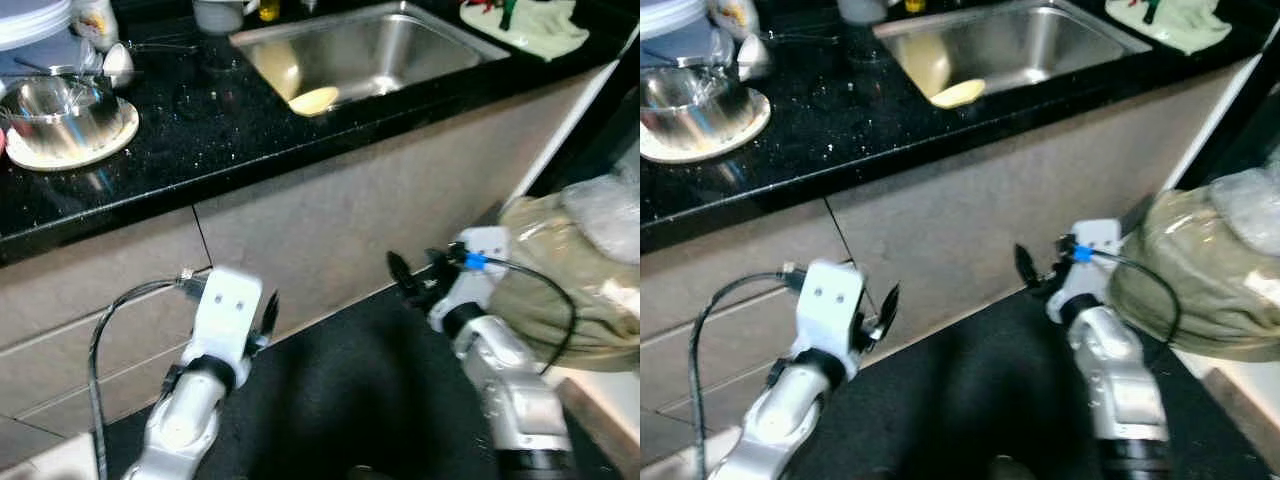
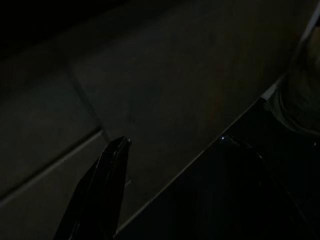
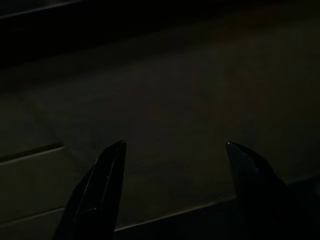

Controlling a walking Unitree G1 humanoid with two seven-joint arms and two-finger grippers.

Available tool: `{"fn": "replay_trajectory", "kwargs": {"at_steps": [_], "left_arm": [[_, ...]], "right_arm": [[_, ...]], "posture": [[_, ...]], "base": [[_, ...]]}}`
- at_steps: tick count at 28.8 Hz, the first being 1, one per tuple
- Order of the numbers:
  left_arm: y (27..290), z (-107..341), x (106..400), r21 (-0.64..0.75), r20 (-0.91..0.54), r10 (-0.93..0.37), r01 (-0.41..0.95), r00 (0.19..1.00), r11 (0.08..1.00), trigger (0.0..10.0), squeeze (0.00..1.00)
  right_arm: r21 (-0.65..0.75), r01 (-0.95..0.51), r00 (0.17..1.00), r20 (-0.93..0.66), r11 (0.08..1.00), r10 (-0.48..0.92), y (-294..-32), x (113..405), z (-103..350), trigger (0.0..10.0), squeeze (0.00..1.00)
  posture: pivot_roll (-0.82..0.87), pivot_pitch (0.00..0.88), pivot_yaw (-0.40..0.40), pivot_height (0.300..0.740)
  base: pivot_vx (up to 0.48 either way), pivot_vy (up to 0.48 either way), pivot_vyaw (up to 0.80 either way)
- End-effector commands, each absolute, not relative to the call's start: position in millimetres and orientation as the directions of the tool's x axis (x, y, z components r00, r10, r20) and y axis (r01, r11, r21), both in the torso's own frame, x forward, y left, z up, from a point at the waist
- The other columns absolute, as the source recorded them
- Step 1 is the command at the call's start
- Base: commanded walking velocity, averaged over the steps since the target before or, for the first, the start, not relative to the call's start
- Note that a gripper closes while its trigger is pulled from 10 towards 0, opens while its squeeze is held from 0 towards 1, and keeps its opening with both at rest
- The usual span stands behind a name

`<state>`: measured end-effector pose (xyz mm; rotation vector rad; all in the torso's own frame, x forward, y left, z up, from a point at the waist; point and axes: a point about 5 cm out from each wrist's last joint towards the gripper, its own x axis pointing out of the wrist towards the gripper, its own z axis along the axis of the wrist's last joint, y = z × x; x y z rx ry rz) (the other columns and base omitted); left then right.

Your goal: Kitchen organization

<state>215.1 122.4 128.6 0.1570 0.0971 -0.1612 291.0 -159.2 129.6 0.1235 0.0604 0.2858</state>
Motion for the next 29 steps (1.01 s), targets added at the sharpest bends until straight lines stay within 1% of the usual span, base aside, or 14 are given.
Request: {"fn": "replay_trajectory", "kwargs": {"at_steps": [1, 2, 3, 6, 14, 29], "left_arm": [[125, 122, 214, 0.080, -0.124, -0.144, 0.155, 0.982, 0.985, 10.0, 0.00], [125, 122, 214, 0.080, -0.124, -0.144, 0.155, 0.982, 0.985, 10.0, 0.00], [128, 118, 215, 0.036, -0.131, -0.136, 0.142, 0.982, 0.989, 10.0, 0.00], [131, 116, 217, 0.005, -0.132, -0.131, 0.133, 0.983, 0.991, 10.0, 0.00], [134, 115, 216, -0.015, -0.111, -0.098, 0.097, 0.989, 0.995, 10.0, 0.00], [134, 114, 217, -0.039, -0.098, -0.116, 0.113, 0.988, 0.993, 10.0, 0.00]], "right_arm": [[0.091, -0.266, 0.960, -0.066, 0.960, 0.273, -156, 292, 124, 10.0, 0.00], [0.091, -0.266, 0.960, -0.066, 0.960, 0.273, -156, 292, 124, 10.0, 0.00], [0.072, -0.263, 0.960, -0.075, 0.962, 0.269, -154, 294, 122, 10.0, 0.00], [0.061, -0.249, 0.964, -0.086, 0.967, 0.253, -154, 296, 119, 10.0, 0.00], [0.039, -0.238, 0.966, -0.096, 0.971, 0.241, -155, 294, 114, 10.0, 0.00], [0.041, -0.265, 0.959, -0.091, 0.963, 0.268, -150, 294, 112, 10.0, 0.00]], "posture": [[0.05, 0.080, -0.047, 0.740], [0.05, 0.080, -0.047, 0.740], [0.06, 0.079, -0.049, 0.740], [0.05, 0.080, -0.045, 0.740], [0.04, 0.090, -0.046, 0.740], [0.05, 0.097, -0.044, 0.740]], "base": [[0.000, 0.000, 0.00], [0.000, 0.000, 0.00], [0.000, 0.000, 0.00], [0.000, 0.000, 0.00], [0.000, 0.000, 0.78], [0.000, 0.000, 0.80]]}}
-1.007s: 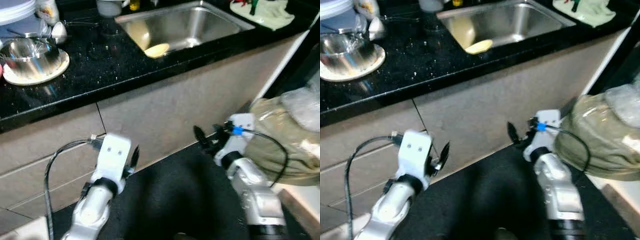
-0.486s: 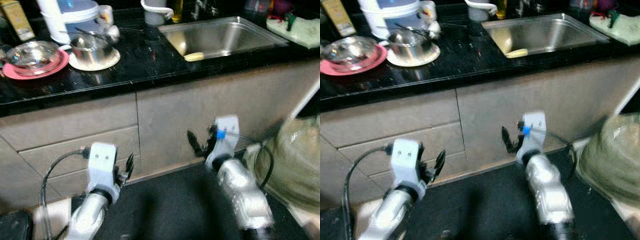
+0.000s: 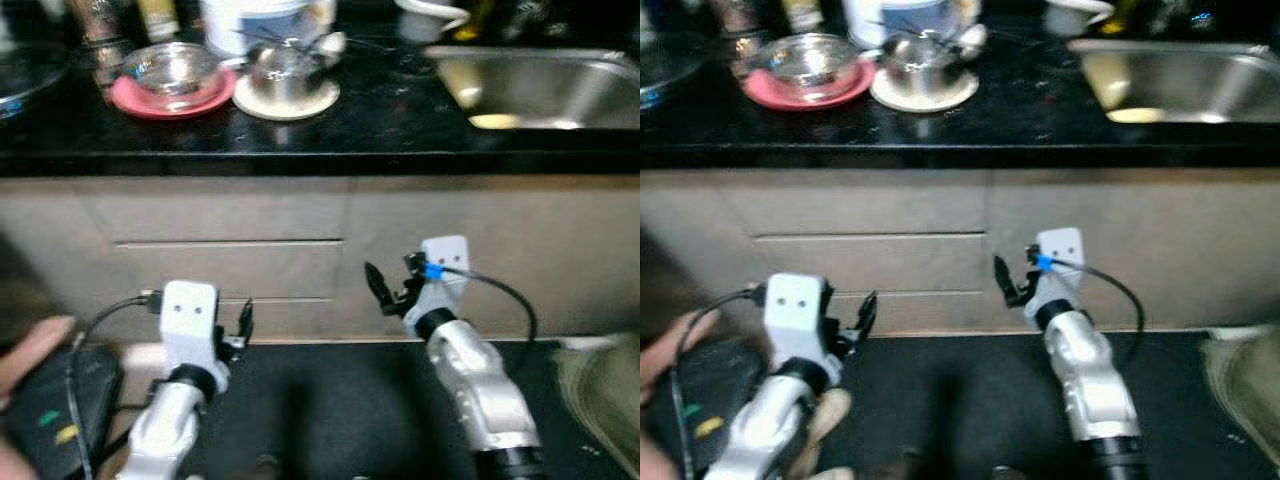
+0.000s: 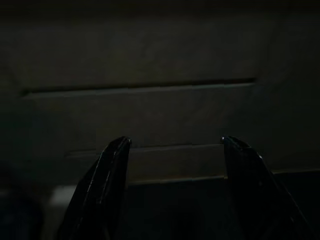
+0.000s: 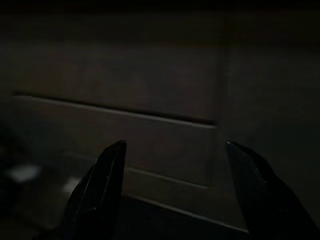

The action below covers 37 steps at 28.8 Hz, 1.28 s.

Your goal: Kitchen organization

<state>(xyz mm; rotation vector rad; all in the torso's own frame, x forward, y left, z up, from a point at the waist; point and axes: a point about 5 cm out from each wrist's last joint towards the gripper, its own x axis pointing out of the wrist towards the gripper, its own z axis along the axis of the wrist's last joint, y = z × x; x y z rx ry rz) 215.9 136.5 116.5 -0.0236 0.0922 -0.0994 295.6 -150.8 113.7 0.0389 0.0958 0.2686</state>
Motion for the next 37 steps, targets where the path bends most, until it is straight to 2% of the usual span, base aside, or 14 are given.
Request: {"fn": "replay_trajectory", "kwargs": {"at_steps": [1, 12, 18, 24, 29, 32, 36, 37], "left_arm": [[134, 114, 217, -0.039, -0.098, -0.116, 0.113, 0.988, 0.993, 10.0, 0.00], [133, 117, 218, -0.022, -0.075, -0.122, 0.121, 0.990, 0.992, 10.0, 0.00], [132, 114, 223, -0.017, -0.075, -0.125, 0.124, 0.989, 0.992, 10.0, 0.00], [131, 114, 225, -0.012, -0.075, -0.136, 0.135, 0.988, 0.991, 10.0, 0.00], [140, 116, 221, 0.002, -0.066, -0.110, 0.110, 0.992, 0.994, 10.0, 0.00], [142, 117, 220, 0.004, -0.059, -0.096, 0.096, 0.994, 0.995, 10.0, 0.00], [142, 118, 219, 0.033, -0.052, -0.083, 0.084, 0.995, 0.996, 10.0, 0.00], [141, 117, 220, 0.040, -0.053, -0.084, 0.086, 0.995, 0.995, 10.0, 0.00]], "right_arm": [[0.041, -0.265, 0.959, -0.091, 0.963, 0.268, -150, 294, 112, 10.0, 0.00], [0.046, -0.270, 0.959, -0.072, 0.962, 0.273, -151, 296, 117, 10.0, 0.00], [0.044, -0.275, 0.960, -0.046, 0.960, 0.277, -154, 300, 129, 10.0, 0.00], [0.060, -0.257, 0.960, -0.103, 0.965, 0.262, -156, 296, 109, 10.0, 0.00], [0.107, -0.312, 0.940, -0.111, 0.944, 0.324, -136, 304, 104, 10.0, 0.00], [0.107, -0.323, 0.936, -0.110, 0.940, 0.334, -135, 303, 104, 10.0, 0.00], [0.198, -0.367, 0.919, -0.072, 0.909, 0.387, -137, 301, 107, 10.0, 0.00], [0.250, -0.413, 0.899, -0.042, 0.876, 0.436, -133, 299, 110, 10.0, 0.00]], "posture": [[0.05, 0.097, -0.044, 0.740], [0.05, 0.096, -0.049, 0.740], [0.03, 0.069, -0.041, 0.740], [0.03, 0.072, -0.033, 0.740], [0.08, 0.064, -0.052, 0.740], [0.08, 0.064, -0.052, 0.740], [0.08, 0.062, -0.058, 0.740], [0.08, 0.066, -0.059, 0.740]], "base": [[0.000, 0.000, 0.80], [0.000, 0.000, 0.77], [0.000, 0.000, 0.00], [0.000, 0.000, 0.00], [0.000, 0.000, 0.00], [0.000, 0.000, 0.00], [0.000, 0.000, 0.00], [0.000, 0.000, 0.00]]}}
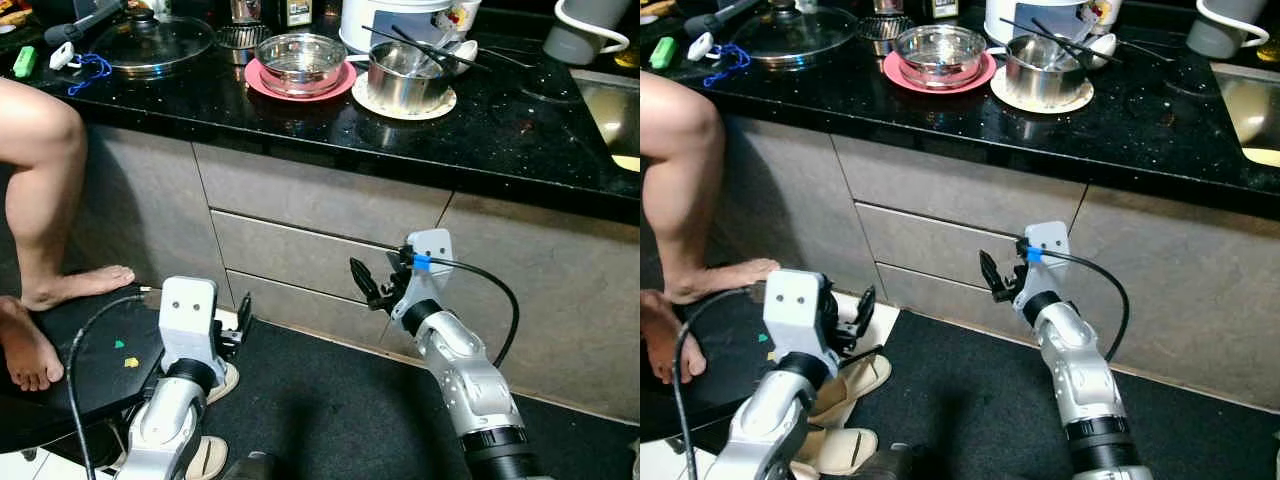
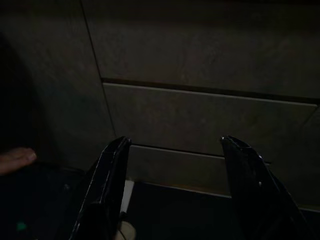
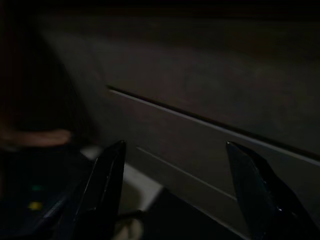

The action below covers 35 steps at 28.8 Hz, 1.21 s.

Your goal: Kitchen organization

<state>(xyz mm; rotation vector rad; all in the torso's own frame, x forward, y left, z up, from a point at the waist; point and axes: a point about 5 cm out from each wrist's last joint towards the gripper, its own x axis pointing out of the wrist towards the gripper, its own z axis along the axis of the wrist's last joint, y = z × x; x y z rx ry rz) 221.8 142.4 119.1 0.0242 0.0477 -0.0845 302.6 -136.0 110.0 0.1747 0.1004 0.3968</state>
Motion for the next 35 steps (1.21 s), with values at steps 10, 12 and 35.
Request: {"fn": "replay_trajectory", "kwargs": {"at_steps": [10, 12, 35], "left_arm": [[137, 120, 225, 0.065, -0.041, -0.098, 0.100, 0.994, 0.993, 10.0, 0.00], [138, 120, 225, 0.065, -0.040, -0.097, 0.100, 0.994, 0.993, 10.0, 0.00], [135, 125, 224, 0.099, -0.012, -0.087, 0.088, 0.996, 0.991, 10.0, 0.00]], "right_arm": [[0.343, -0.655, 0.755, 0.264, 0.674, 0.600, -118, 301, 176, 10.0, 0.00], [0.329, -0.667, 0.745, 0.283, 0.669, 0.603, -114, 303, 184, 10.0, 0.00], [0.164, -0.796, 0.591, 0.424, 0.583, 0.687, -72, 319, 251, 10.0, 0.00]], "posture": [[0.07, 0.078, -0.049, 0.740], [0.08, 0.075, -0.051, 0.740], [0.10, 0.073, -0.068, 0.740]], "base": [[0.000, 0.000, 0.00], [0.000, 0.000, 0.00], [0.169, 0.000, 0.00]]}}
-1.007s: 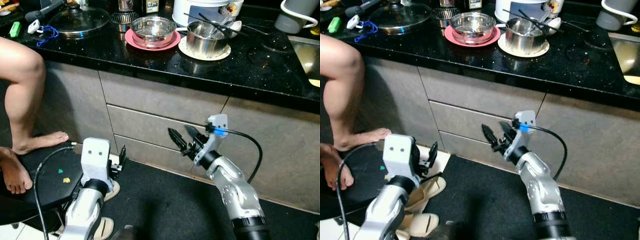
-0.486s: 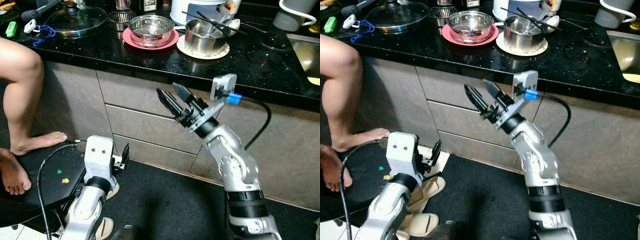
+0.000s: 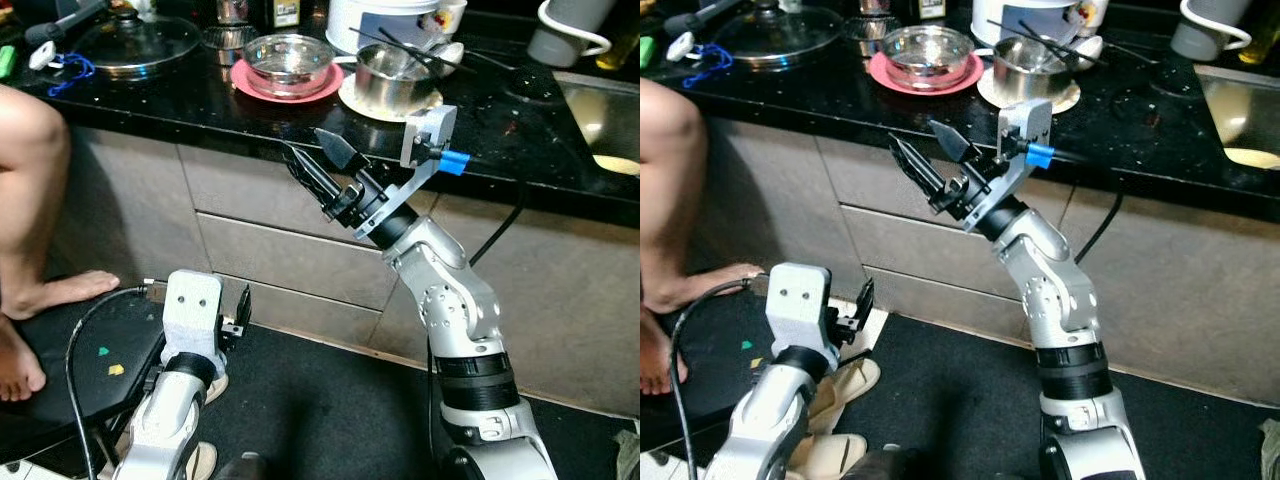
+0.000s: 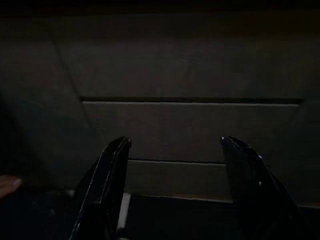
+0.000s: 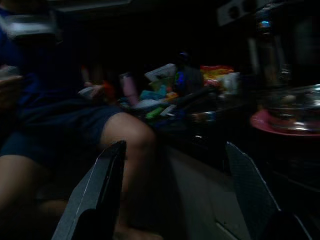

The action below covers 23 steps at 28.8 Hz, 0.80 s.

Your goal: Kitchen organization

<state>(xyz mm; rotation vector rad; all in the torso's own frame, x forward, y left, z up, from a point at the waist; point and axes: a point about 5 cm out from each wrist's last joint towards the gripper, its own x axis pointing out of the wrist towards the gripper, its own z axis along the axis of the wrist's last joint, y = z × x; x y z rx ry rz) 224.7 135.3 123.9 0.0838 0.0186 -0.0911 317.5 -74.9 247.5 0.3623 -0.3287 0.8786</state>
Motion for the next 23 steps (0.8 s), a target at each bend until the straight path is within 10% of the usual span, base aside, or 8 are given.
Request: {"fn": "replay_trajectory", "kwargs": {"at_steps": [1, 23], "left_arm": [[135.1, 125.8, 223.8, 0.106, -0.009, -0.086, 0.086, 0.996, 0.991, 10.0, 0.00], [132.7, 125.5, 224.3, 0.121, -0.007, -0.080, 0.081, 0.997, 0.989, 10.0, 0.00]], "right_arm": [[0.158, -0.791, 0.595, 0.422, 0.591, 0.684, -71.6, 319.9, 251.6, 10.0, 0.00], [0.100, -0.782, 0.594, 0.415, 0.615, 0.689, -65.3, 323.6, 253.9, 10.0, 0.00]], "posture": [[0.10, 0.073, -0.068, 0.740], [0.11, 0.070, -0.075, 0.740]], "base": [[0.304, 0.000, 0.00], [0.303, 0.000, 0.64]]}}
